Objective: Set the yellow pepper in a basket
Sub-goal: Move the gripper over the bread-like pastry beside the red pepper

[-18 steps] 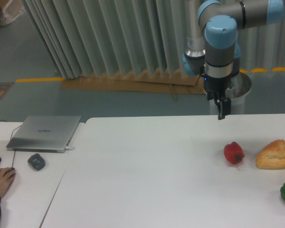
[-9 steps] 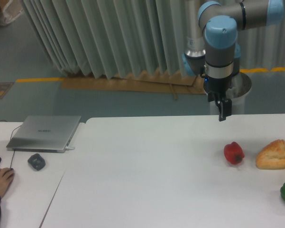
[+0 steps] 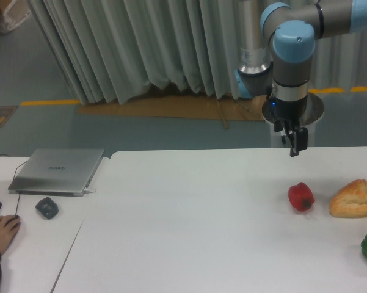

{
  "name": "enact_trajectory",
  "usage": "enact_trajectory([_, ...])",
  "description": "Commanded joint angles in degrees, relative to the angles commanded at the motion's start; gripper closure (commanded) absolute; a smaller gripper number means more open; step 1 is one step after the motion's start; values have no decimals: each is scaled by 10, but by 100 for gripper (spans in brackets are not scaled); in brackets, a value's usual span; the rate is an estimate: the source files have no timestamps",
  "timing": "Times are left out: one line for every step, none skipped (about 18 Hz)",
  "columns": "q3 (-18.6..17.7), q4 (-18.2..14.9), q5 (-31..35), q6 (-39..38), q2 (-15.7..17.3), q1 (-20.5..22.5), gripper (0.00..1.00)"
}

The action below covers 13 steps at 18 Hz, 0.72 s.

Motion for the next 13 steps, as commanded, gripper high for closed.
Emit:
enact_trajectory([0,6,1,-7,-1,4,0])
enact_trajectory([-1,11,4,-10,-2,10,0])
enact_trajectory([-3,17,16,-5,-3,21,0])
enact_trajectory([-5,24,25,-4,-4,23,0])
enact_trajectory([-5,31,33,-1,-6,23,0])
enact_trajectory([-4,43,46,7,-18,21,0])
enact_trajectory([1,62,61,2,-32,21,0])
enact_trajectory([1,77,75,0,-38,21,0])
enact_trajectory([-2,81,79,0,-38,26,0])
enact_trajectory([-2,81,81,-2,-40,35,0])
enact_trajectory([-4,81,79,-17,-51,52,0])
enact_trajectory([-5,82,77,-47,-54,62,0])
enact_trajectory([-4,84,76,-63,-62,71,0])
